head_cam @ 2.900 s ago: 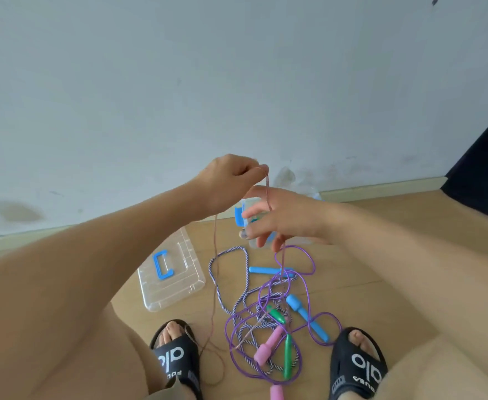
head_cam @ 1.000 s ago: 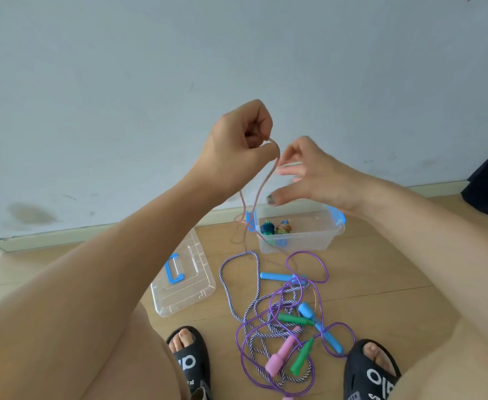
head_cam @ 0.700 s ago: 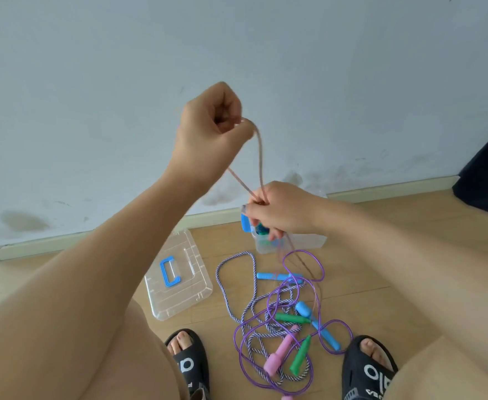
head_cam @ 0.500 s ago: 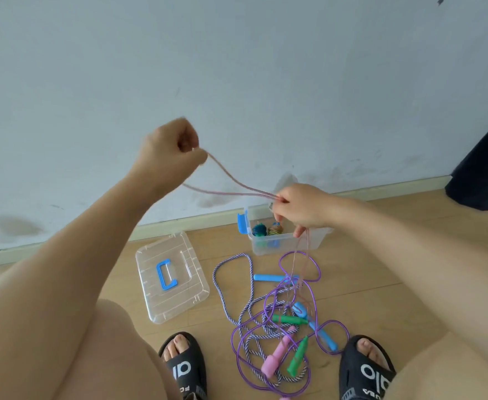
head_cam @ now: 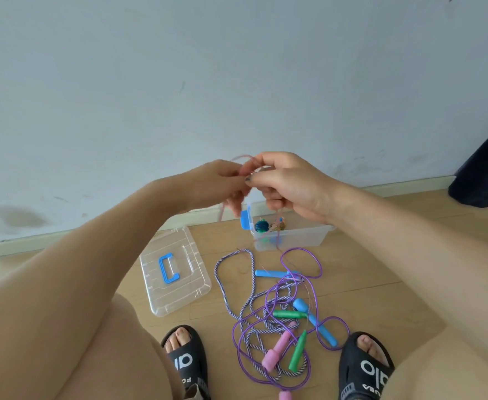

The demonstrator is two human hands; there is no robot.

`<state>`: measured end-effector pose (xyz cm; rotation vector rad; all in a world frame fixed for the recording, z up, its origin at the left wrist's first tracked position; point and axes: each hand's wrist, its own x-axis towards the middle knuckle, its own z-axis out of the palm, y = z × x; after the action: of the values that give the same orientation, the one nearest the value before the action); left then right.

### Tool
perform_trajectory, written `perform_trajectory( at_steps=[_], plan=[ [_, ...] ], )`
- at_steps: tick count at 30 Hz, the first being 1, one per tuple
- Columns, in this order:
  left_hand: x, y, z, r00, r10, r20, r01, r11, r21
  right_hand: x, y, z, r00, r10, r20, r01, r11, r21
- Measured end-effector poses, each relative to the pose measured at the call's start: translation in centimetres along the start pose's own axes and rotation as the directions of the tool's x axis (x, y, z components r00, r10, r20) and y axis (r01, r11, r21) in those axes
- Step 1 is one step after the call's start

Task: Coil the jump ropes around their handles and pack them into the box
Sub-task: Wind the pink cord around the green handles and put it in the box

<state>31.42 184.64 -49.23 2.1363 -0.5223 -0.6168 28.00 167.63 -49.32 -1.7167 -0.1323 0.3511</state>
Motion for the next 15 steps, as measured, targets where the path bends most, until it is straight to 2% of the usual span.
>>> perform_trajectory(
  at_steps=[3,6,7,8,9,10,11,12,13,15],
  plan=[
    [0.1,0.2,-1.1,0.984,-0.033,-0.176,-0.012,0.968,-0.249,0.4,1.0,-1.3,0.995,0.037,-0.093,-0.05,0.99,-0.134],
    [-0.1,-0.2,-3.6,0.91,-0.111,-0.399,-0.147,0.815,-0.56,0.1,2.3,-2.5,0.987,0.137,-0.083,-0.158,0.926,-0.342],
    [-0.2,-0.7,-4.2,0.877,-0.165,-0.451,-0.147,0.801,-0.58,0.0,2.6,-2.7,0.983,0.172,-0.06,-0.182,0.909,-0.375],
    [-0.4,-1.1,-4.3,0.857,-0.201,-0.474,-0.099,0.84,-0.534,-0.2,2.8,-2.8,0.98,0.192,-0.045,-0.194,0.904,-0.381],
    [-0.5,-1.9,-4.1,0.875,-0.202,-0.439,0.016,0.92,-0.391,-0.3,2.8,-2.6,0.981,0.192,-0.038,-0.193,0.909,-0.369],
    [-0.7,-2.9,-3.6,0.923,-0.202,-0.327,0.153,0.974,-0.169,-0.3,2.6,-2.3,0.984,0.176,-0.033,-0.176,0.92,-0.351],
    [-0.8,-3.5,-2.8,0.963,-0.219,-0.16,0.23,0.972,0.053,-0.4,2.3,-2.0,0.988,0.152,-0.028,-0.153,0.928,-0.339],
    [-0.8,-3.8,-1.9,0.973,-0.23,-0.017,0.229,0.953,0.2,-0.3,2.0,-1.7,0.992,0.127,-0.02,-0.126,0.933,-0.338],
    [-0.7,-3.5,-1.1,0.975,-0.213,0.067,0.194,0.957,0.216,-0.3,1.8,-1.3,0.994,0.106,-0.003,-0.1,0.934,-0.344],
    [-0.5,-1.9,-0.2,0.987,-0.092,0.128,0.084,0.994,0.069,-0.3,1.4,-0.8,0.996,0.086,0.036,-0.067,0.931,-0.36]
  ],
)
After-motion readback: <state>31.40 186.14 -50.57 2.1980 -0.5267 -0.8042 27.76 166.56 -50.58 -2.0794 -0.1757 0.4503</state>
